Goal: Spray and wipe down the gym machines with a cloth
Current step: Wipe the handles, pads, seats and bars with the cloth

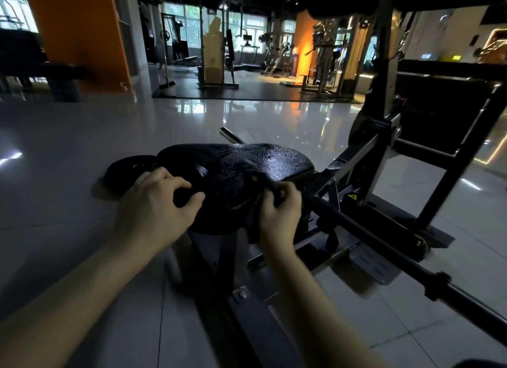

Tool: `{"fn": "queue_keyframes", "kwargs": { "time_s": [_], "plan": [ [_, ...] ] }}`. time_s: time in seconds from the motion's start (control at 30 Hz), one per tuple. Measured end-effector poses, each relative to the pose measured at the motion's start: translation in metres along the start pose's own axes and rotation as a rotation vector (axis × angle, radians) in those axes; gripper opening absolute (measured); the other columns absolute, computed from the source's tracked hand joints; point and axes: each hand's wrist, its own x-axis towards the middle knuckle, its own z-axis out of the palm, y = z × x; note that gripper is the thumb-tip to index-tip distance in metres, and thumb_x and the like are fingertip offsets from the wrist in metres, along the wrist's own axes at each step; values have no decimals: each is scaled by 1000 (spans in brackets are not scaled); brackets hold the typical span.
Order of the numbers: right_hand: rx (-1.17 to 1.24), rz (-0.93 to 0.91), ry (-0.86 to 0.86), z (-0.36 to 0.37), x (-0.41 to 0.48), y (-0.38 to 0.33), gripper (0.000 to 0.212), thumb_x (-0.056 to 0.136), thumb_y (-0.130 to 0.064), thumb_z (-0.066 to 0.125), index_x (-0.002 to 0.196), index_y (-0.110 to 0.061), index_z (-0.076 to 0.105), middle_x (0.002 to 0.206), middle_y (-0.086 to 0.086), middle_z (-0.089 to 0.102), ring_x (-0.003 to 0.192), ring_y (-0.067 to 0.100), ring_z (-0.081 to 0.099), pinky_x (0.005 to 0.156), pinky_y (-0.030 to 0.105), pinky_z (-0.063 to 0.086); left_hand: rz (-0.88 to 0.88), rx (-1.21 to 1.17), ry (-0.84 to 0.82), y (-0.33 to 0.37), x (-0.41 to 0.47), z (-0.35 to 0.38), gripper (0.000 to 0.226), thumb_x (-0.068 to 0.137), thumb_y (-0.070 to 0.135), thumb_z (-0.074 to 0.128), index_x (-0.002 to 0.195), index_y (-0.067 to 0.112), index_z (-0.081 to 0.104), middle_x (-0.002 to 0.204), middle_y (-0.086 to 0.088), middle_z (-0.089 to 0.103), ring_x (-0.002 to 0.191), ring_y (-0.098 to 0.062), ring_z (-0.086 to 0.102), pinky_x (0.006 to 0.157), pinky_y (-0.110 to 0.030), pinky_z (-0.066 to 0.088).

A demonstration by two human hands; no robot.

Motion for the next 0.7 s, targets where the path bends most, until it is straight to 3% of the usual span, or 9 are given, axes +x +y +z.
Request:
{"fn": "queue_keyframes", "kwargs": {
  "time_s": [0.07, 0.17, 0.23, 0.4, 0.53, 0.6, 0.7],
  "plan": [
    [-75, 73, 24, -5, 42, 13, 7, 93, -12, 62, 100, -12, 65, 103, 19, 60, 89, 26, 60, 85, 33, 50, -18, 31, 11, 4, 2, -1, 36, 83, 52, 72, 101, 21, 78, 104, -1, 68, 104, -29, 59, 79, -39, 51],
    [-125, 224, -12, -12, 84, 33, 12, 88, -31, 58, 98, -26, 59, 103, 15, 66, 85, 29, 67, 83, 49, 59, -7, -7, -10, 11, 3, 1, 38, 82, 52, 74, 101, 20, 78, 103, -3, 67, 104, -30, 59, 83, -41, 51],
    [-139, 223, -16, -9, 74, 38, 13, 83, -41, 56, 93, -32, 54, 98, 12, 67, 84, 31, 68, 80, 54, 59, 15, -54, -32, 18, 3, 5, 38, 81, 51, 76, 101, 19, 78, 100, 0, 65, 103, -28, 58, 84, -41, 52],
    [57, 104, -160, -9, -6, -5, 17, 92, -13, 59, 92, -28, 53, 93, 4, 65, 88, 24, 64, 78, 38, 52, 178, -48, 6, 43, 7, 14, 49, 79, 59, 57, 99, 20, 78, 93, 3, 64, 95, -24, 59, 84, -44, 53],
    [-26, 175, -50, -11, 57, 20, 10, 91, -14, 58, 96, -23, 56, 98, 13, 67, 88, 29, 66, 79, 45, 56, 331, 42, -1, 66, 16, 25, 53, 77, 60, 55, 100, 19, 79, 93, 5, 66, 92, -27, 58, 82, -42, 45],
    [-78, 217, -24, -18, 91, 30, 9, 94, -14, 59, 99, -20, 56, 103, 14, 68, 86, 26, 66, 69, 32, 54, 359, 80, -28, 72, 21, 30, 52, 75, 59, 61, 102, 18, 79, 95, 4, 69, 93, -28, 59, 82, -42, 44],
    [-142, 198, 2, -27, 130, 46, 10, 96, -12, 60, 106, -11, 62, 101, 12, 70, 79, 19, 64, 54, 15, 39, 372, 93, -74, 74, 31, 38, 56, 72, 62, 62, 102, 18, 80, 97, 5, 72, 94, -27, 60, 83, -43, 46]
  ]
}}
